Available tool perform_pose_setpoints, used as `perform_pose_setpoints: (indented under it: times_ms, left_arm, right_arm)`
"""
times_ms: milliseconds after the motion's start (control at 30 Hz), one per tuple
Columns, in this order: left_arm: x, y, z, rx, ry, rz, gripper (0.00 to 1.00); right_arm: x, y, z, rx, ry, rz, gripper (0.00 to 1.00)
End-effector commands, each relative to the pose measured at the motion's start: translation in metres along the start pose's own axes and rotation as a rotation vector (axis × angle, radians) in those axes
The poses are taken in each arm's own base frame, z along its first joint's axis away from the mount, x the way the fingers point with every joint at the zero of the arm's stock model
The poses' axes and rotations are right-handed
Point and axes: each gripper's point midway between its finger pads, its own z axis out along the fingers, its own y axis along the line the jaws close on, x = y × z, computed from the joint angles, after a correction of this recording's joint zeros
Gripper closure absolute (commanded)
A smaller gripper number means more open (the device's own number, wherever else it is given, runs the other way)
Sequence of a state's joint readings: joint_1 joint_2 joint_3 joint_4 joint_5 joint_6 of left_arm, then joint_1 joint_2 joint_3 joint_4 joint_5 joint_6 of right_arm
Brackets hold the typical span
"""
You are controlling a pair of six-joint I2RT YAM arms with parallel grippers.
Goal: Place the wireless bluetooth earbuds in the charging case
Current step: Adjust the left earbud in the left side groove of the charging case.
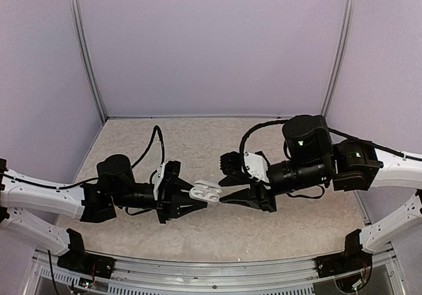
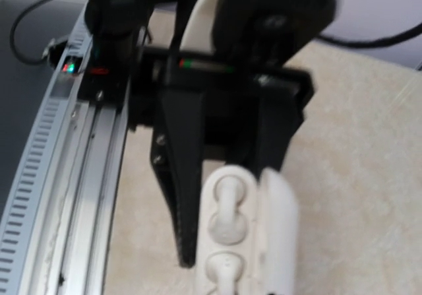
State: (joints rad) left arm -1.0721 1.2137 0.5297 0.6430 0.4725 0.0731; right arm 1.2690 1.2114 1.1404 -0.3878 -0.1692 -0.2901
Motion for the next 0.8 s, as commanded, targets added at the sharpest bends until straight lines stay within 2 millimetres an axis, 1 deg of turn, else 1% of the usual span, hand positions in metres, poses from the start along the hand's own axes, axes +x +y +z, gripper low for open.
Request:
perform_pose_setpoints:
  times_ms: [0,67,100,167,233,333,400,500,600,767]
  left_arm:
    - [-0.014,-0.004,-0.002,0.021,-0.05,0.018,1.0]
    - [-0.015,-0.005,-0.002,0.026,-0.052,0.018,1.0]
    - [-0.015,-0.005,-0.002,0.027,-0.052,0.018,1.0]
    - [-0.016,-0.006,-0.002,0.03,-0.054,0.02,1.0]
    - [-0.016,-0.006,-0.001,0.03,-0.053,0.019,1.0]
    - [-0.015,-0.004,0.001,0.018,-0.044,0.014,1.0]
    - [-0.014,-0.001,0.002,0.008,-0.031,0.007,1.0]
    - [-0.011,0.0,0.004,0.001,-0.02,0.002,1.0]
    - [-0.01,0.002,0.004,-0.007,-0.017,-0.001,1.0]
    - [-0.008,0.004,0.006,-0.017,-0.007,0.001,1.0]
  right_arm:
    - [-0.024,-0.008,-0.018,0.059,-0.106,0.016,0.6]
    - [-0.025,-0.015,-0.021,0.091,-0.117,0.029,0.56]
    - [-0.023,-0.019,-0.02,0.103,-0.115,0.037,0.55]
    - [-0.023,-0.023,-0.019,0.116,-0.114,0.045,0.58]
    - [-0.025,-0.027,-0.018,0.135,-0.118,0.051,0.62]
    - [-0.031,-0.024,-0.016,0.109,-0.141,0.043,0.73]
    - [-0.035,-0.02,-0.013,0.077,-0.145,0.03,0.78]
    - [-0.034,-0.014,-0.006,0.038,-0.123,0.018,0.79]
    - [-0.028,-0.009,0.003,0.028,-0.078,0.009,0.8]
    - [-0.022,-0.013,0.013,0.056,-0.03,0.01,0.83]
